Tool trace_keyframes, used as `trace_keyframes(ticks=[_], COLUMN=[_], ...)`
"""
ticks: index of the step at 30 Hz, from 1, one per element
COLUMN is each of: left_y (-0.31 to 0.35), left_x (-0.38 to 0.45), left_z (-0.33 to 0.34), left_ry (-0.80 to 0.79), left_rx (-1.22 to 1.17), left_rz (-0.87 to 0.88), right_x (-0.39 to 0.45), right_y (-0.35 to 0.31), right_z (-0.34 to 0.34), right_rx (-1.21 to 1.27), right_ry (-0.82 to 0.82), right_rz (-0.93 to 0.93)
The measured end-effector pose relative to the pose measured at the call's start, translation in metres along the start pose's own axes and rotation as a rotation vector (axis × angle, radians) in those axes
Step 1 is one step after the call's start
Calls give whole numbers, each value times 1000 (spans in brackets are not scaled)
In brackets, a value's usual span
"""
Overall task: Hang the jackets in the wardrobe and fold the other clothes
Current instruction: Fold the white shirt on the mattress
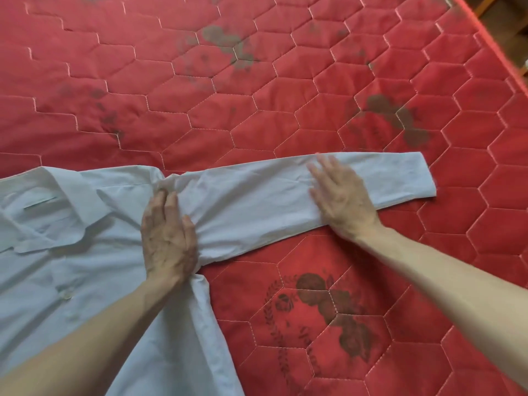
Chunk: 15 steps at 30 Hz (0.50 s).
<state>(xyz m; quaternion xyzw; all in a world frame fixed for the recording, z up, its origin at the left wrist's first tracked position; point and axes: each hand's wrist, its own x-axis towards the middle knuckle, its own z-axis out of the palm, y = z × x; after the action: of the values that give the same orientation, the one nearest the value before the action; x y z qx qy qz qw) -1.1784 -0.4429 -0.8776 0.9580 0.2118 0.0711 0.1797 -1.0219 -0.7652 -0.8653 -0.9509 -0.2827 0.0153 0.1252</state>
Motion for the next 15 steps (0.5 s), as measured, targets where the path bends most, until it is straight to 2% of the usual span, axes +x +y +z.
trace_keyframes(ticks=[2,6,12,15], left_y=[-8,-12,-18,-28], left_x=[2,9,8,-11], left_z=[5,8,-9,-25], left_ry=[-84,-183,-317,-335], left_rx=[62,157,131,118], left_rz=[-13,-34,9,-15], right_x=[-6,-5,0,0], right_y=[-13,16,29,-8], right_z=[12,3,-23,-27], right_rx=[-42,-120,-133,-146], right_ry=[-144,-162,-364,-265], right_rz=[82,410,440,451])
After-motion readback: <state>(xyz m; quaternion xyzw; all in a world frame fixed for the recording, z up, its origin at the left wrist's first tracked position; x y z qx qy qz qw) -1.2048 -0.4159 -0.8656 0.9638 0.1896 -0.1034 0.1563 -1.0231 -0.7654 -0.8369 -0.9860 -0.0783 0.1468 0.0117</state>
